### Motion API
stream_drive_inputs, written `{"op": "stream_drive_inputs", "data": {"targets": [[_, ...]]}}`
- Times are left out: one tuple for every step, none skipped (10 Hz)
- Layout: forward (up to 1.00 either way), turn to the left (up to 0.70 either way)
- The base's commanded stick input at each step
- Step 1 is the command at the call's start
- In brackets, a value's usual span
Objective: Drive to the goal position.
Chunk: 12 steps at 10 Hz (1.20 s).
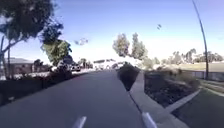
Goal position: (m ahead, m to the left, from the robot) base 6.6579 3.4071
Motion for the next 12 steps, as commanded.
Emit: {"op": "stream_drive_inputs", "data": {"targets": [[0.93, 0.0], [0.93, 0.18], [0.93, 0.3], [0.93, 0.32], [0.93, 0.0], [0.93, 0.0], [0.93, 0.0], [0.93, 0.04], [0.94, 0.11], [0.93, 0.37], [0.94, 0.34], [0.93, 0.15]]}}
